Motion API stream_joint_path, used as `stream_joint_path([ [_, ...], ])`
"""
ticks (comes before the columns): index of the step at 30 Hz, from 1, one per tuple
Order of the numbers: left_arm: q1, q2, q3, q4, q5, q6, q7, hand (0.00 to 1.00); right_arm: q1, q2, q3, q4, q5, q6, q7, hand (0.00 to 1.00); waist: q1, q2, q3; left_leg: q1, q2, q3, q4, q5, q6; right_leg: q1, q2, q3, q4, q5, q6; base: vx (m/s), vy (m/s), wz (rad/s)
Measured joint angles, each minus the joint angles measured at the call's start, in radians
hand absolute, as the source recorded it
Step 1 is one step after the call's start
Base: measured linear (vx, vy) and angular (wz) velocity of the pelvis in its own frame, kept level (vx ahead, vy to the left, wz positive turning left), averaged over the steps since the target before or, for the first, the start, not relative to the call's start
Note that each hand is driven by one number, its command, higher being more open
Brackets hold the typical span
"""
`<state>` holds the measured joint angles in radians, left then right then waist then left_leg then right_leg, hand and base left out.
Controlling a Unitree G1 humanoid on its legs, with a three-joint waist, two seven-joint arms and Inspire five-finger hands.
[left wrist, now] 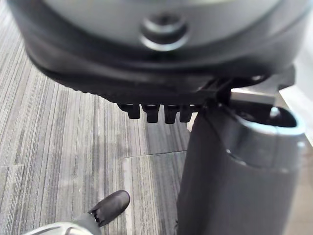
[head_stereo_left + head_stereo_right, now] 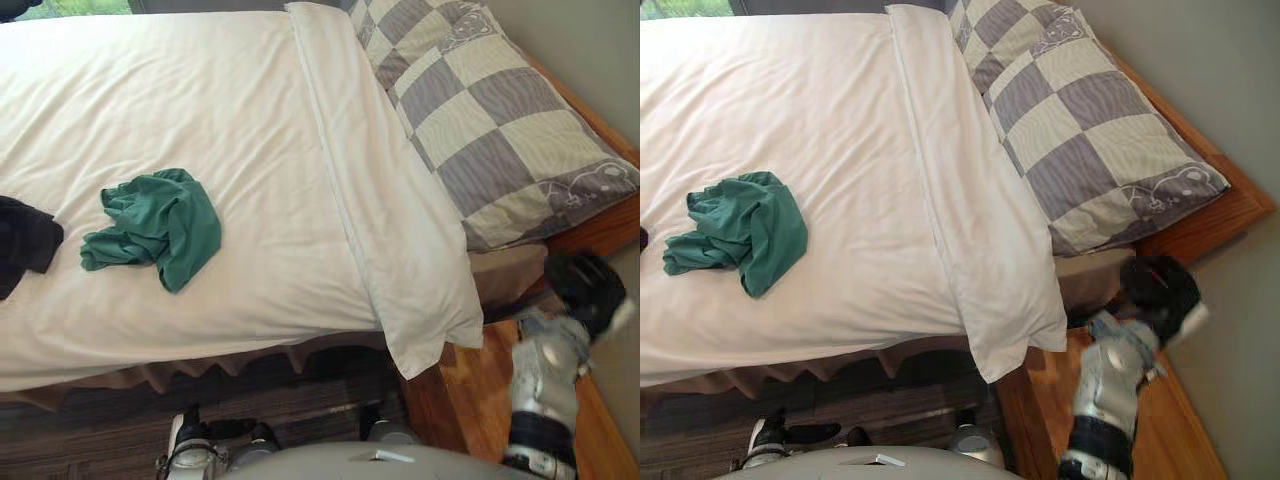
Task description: Tidy up the quilt and then pick up the clothes from the bed and put them into the laundry hamper
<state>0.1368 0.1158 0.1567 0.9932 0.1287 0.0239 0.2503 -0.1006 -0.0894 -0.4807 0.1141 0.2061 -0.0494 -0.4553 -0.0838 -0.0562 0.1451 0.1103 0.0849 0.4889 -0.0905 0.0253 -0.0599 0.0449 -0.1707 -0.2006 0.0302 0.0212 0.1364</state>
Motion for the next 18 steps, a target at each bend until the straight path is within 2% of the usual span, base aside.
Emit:
stream_joint_path([
  [5, -0.006, -0.001, -0.034, 0.008, -0.001, 0.0, 0.003, 1.0, -0.156, -0.008, 0.117, -0.001, 0.088, -0.069, 0.033, 0.0, 0.027, 0.021, 0.023, -0.034, -0.006, -0.061, 0.0, 0.021, 0.012, 0.006, -0.006, -0.048, -0.006, 0.0, 0.0, -0.03, 0.017, 0.34],
  [10, -0.019, -0.005, -0.046, -0.002, -0.018, -0.02, 0.01, 1.0, -0.277, -0.011, 0.18, 0.02, 0.125, -0.072, 0.034, 0.0, 0.054, 0.049, 0.071, -0.085, -0.008, -0.109, 0.0, 0.049, 0.021, -0.018, -0.008, -0.083, -0.002, 0.0, -0.001, -0.04, 0.024, 0.31],
  [15, -0.028, -0.011, -0.077, -0.004, -0.018, -0.03, 0.02, 1.0, -0.343, -0.013, 0.198, 0.226, 0.157, -0.083, 0.029, 0.0, 0.056, 0.082, 0.099, -0.099, -0.012, -0.119, 0.0, 0.057, 0.021, -0.027, -0.008, -0.098, 0.004, 0.0, -0.001, 0.0, 0.01, 0.1],
  [18, -0.048, -0.022, -0.091, -0.002, -0.017, -0.039, 0.02, 1.0, -0.337, -0.013, 0.194, 0.446, 0.183, -0.082, 0.033, 0.0, 0.054, 0.113, 0.125, -0.098, -0.018, -0.113, 0.0, 0.056, 0.02, -0.028, -0.014, -0.095, 0.003, -0.001, 0.0, 0.0, 0.008, -0.01],
])
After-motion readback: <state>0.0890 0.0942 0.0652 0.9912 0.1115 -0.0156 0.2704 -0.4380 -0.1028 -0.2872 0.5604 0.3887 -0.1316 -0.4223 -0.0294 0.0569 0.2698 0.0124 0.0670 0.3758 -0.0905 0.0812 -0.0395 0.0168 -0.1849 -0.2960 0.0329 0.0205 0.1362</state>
